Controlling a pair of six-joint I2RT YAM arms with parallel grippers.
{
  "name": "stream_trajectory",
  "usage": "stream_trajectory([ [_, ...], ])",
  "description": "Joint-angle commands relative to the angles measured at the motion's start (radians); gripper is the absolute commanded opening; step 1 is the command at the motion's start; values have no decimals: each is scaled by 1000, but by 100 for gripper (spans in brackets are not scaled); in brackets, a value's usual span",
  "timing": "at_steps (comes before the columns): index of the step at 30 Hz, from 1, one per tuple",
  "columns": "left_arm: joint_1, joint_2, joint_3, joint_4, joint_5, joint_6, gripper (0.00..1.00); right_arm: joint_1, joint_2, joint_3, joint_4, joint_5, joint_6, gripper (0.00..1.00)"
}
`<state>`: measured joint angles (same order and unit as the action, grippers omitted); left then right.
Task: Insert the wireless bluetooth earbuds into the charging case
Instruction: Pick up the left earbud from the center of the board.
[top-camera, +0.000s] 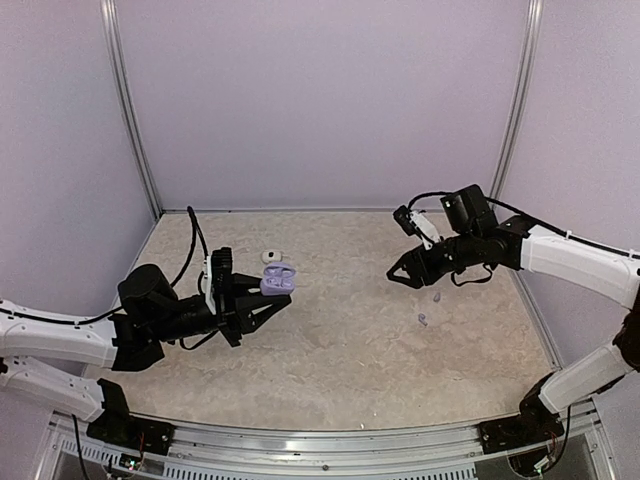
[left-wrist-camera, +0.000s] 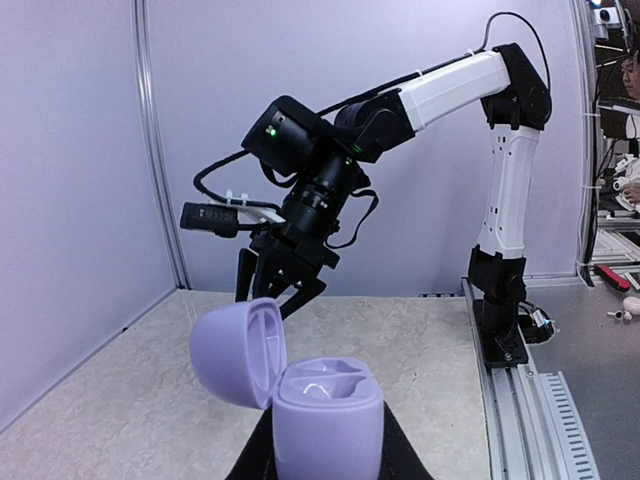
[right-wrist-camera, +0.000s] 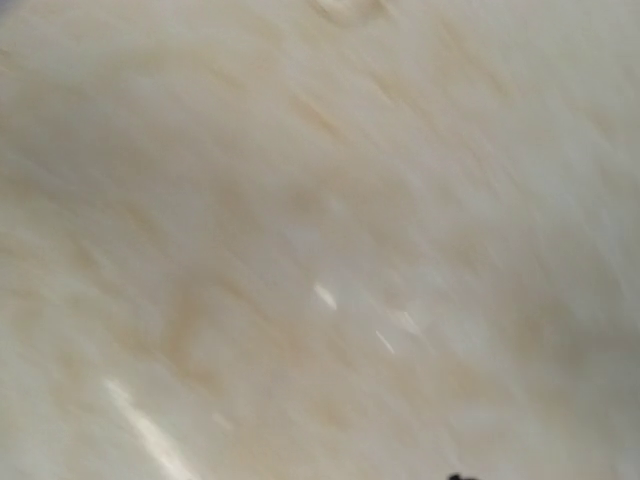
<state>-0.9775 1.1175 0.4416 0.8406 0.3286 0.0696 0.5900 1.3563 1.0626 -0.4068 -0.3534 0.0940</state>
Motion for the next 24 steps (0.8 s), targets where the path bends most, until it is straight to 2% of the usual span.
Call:
stream_trajectory([
  [1, 13, 16, -1, 28, 13, -3, 6, -35, 84, 28, -185, 101, -24, 54],
  [7, 20, 35, 13, 22, 22, 0, 6, -96, 195, 21, -247, 111, -62, 51],
  [13, 25, 47, 27, 14, 29, 3, 6, -104, 265, 33, -286, 198, -69, 49],
  [24, 28, 51, 22, 12, 28, 10, 6, -111, 342, 30, -302, 261, -63, 48],
])
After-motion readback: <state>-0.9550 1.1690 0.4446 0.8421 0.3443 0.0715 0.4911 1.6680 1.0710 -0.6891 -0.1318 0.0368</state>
